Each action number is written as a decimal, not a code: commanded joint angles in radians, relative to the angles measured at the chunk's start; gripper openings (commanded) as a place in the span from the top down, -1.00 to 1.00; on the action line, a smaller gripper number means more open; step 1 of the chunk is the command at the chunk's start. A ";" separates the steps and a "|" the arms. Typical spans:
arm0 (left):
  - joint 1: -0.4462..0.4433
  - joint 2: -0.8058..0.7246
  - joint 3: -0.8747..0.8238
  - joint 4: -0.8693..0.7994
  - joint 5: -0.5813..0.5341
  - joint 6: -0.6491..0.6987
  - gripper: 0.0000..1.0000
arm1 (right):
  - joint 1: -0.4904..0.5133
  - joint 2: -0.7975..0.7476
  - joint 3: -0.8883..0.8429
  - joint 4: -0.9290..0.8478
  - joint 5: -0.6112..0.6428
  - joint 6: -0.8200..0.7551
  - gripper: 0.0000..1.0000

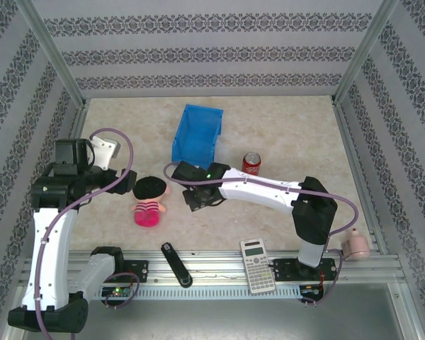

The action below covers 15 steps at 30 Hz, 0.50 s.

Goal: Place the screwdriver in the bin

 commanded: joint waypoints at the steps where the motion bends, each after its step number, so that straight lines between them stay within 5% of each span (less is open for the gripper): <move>1: -0.008 -0.010 -0.011 -0.013 -0.006 0.013 -0.99 | -0.028 -0.032 0.075 -0.038 0.007 -0.005 0.66; 15: -0.008 -0.010 -0.018 -0.005 0.022 -0.013 -0.99 | -0.154 0.005 0.186 0.067 0.041 0.031 0.64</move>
